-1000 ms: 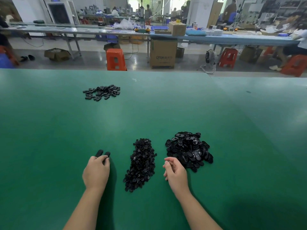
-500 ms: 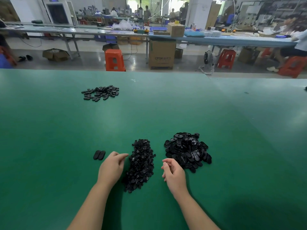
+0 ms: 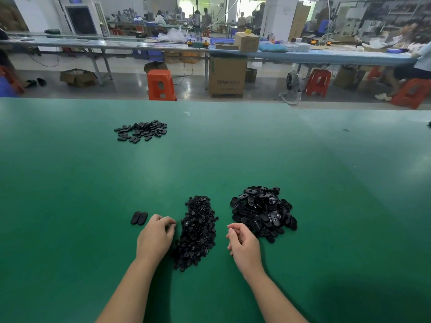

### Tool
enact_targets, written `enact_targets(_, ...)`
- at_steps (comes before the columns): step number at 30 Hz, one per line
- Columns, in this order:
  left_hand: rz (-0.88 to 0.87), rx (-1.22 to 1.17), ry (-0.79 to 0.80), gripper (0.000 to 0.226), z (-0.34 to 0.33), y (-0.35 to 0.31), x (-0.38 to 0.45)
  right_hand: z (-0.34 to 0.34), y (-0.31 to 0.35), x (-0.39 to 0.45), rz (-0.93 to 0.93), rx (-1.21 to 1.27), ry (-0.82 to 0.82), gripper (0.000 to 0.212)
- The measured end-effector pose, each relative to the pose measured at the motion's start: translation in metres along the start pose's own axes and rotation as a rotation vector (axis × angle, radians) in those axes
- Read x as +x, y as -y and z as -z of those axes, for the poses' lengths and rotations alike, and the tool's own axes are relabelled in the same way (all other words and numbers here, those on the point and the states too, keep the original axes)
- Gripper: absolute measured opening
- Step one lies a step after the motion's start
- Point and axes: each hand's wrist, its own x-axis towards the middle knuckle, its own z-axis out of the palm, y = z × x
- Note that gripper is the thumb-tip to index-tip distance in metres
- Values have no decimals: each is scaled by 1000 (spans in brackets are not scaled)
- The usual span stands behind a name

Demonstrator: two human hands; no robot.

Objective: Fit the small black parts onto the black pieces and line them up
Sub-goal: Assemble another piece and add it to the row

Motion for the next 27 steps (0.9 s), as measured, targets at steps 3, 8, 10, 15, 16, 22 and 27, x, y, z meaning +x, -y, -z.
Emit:
enact_targets(3,36,17,-19,10,-1,0,0,1,0,0,2,-8,2,15)
enact_targets(8,32,20,-11,10,-1,1,3,0,2,-1,-1,0,1,16)
enact_targets(10,19,36,-1,12,-1,2,3,0,3,-1,3,4,-1,16)
enact_targets(15,34,-74,-40,8,-5,-4,1,0,3,-1,8,-18,9,16)
enact_targets(16,42,-135,-57,8,-6,-6,-1,-1,2,-1,8,-19,10,17)
enact_targets(22,115,-406,-201,14,-16,-7,-21,-2,1,1,-12,-31,19,18)
enact_targets(27,92,-400,-219,18,-19,-5,-17,1,7,10,-57,-100,104,16)
